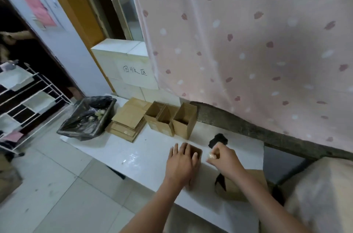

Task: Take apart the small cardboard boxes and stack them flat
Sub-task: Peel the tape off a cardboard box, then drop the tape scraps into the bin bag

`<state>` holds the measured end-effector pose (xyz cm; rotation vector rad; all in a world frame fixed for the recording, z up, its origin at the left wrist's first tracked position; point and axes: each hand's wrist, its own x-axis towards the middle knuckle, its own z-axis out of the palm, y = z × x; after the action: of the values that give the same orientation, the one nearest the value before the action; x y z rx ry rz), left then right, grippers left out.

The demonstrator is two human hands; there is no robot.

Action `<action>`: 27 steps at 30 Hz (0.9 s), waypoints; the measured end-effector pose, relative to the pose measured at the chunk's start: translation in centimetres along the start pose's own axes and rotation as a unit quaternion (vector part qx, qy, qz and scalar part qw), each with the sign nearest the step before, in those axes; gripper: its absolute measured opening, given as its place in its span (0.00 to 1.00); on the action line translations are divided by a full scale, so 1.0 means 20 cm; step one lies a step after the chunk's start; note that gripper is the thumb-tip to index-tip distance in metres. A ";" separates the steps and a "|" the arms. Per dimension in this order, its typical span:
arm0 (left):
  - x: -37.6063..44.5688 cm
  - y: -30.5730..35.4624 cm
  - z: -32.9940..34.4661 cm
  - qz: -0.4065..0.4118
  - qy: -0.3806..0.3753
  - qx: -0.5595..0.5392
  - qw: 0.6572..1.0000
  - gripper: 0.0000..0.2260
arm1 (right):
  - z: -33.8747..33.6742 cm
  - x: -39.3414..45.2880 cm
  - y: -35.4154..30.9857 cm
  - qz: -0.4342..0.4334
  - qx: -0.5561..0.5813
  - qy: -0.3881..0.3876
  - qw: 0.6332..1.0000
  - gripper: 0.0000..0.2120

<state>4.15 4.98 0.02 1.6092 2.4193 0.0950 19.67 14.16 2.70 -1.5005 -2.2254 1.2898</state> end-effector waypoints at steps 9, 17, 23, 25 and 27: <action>-0.12 -0.74 -0.32 -0.080 0.039 0.006 0.996 0.28 | 0.52 0.07 -0.65 -0.104 -0.028 -0.047 0.993 0.21; -0.24 -1.46 -0.46 -0.135 0.064 0.009 0.989 0.25 | 1.08 0.08 -1.13 -0.125 -0.087 -0.068 0.986 0.18; -0.34 -1.84 -0.50 -0.176 0.057 0.018 0.983 0.24 | 1.35 0.08 -1.37 -0.154 -0.090 -0.070 0.981 0.17; -0.34 -1.93 -0.51 -0.187 0.047 0.011 0.981 0.24 | 1.42 0.13 -1.44 -0.149 -0.065 -0.082 0.983 0.21; -0.34 -2.02 -0.50 -0.199 0.043 0.003 0.979 0.23 | 1.49 0.20 -1.51 -0.145 -0.048 -0.091 0.984 0.18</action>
<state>-32.16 -16.37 3.39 1.1133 2.7562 0.0901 -19.20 -2.88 5.02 -1.0667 -2.5375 1.2873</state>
